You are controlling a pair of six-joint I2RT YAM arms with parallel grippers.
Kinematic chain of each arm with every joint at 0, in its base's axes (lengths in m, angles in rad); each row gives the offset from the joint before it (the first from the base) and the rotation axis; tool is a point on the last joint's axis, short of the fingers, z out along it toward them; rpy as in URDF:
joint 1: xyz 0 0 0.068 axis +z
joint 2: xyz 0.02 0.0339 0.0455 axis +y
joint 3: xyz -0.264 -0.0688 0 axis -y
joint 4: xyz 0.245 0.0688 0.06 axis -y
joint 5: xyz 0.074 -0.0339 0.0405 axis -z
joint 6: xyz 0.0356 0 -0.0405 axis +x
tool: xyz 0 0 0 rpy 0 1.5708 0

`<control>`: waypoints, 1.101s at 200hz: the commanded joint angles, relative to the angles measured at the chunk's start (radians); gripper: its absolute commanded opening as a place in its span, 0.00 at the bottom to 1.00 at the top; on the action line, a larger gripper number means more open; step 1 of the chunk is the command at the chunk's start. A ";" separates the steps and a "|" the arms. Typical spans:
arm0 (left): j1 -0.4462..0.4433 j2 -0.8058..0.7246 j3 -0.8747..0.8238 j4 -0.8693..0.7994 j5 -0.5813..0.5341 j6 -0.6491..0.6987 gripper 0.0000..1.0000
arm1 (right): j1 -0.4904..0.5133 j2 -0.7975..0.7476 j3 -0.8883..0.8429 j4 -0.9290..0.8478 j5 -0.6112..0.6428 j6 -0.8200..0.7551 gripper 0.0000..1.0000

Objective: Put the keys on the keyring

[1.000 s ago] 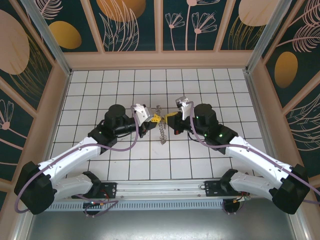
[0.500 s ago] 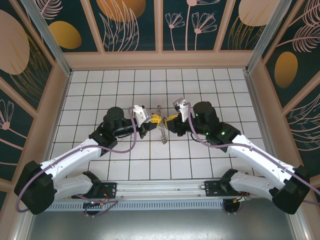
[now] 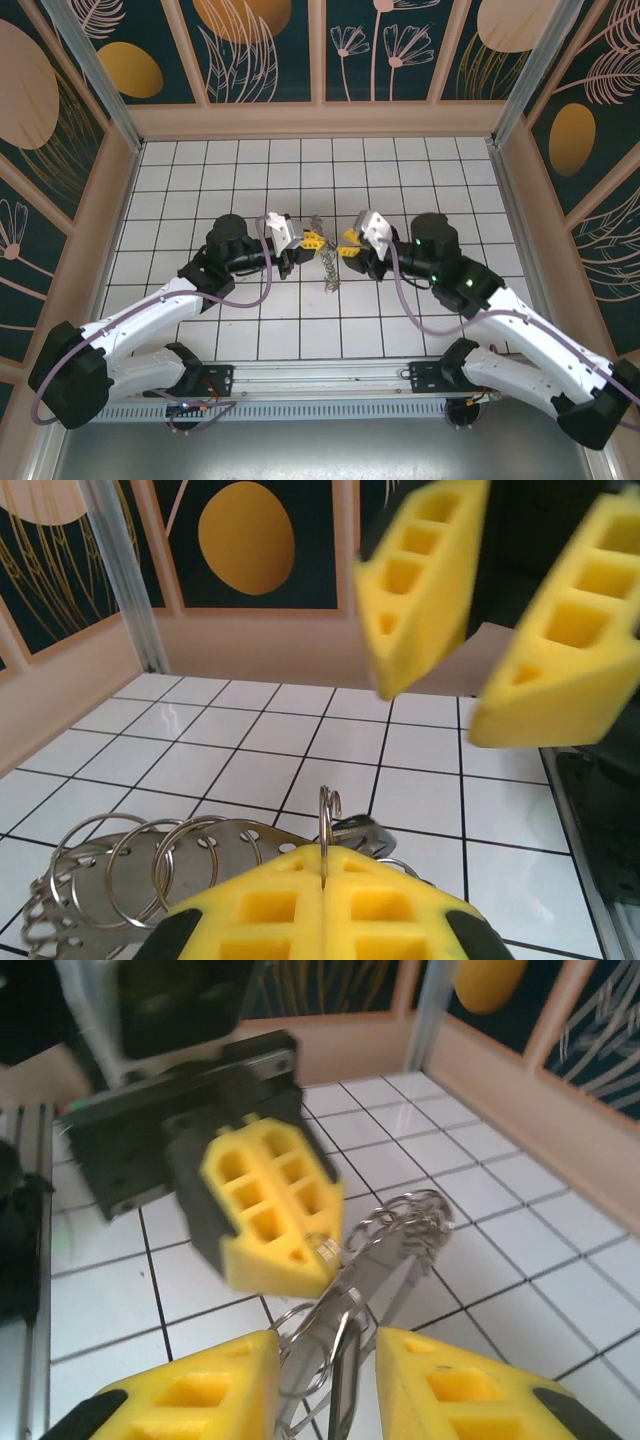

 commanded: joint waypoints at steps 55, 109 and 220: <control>0.004 -0.044 -0.015 0.087 0.131 0.116 0.00 | -0.067 0.083 0.063 -0.031 -0.277 -0.343 0.33; 0.005 -0.034 -0.007 0.061 0.168 0.147 0.00 | -0.067 0.121 0.090 -0.046 -0.297 -0.361 0.26; 0.004 -0.005 0.011 0.063 0.212 0.174 0.00 | -0.052 0.162 0.106 -0.065 -0.308 -0.390 0.17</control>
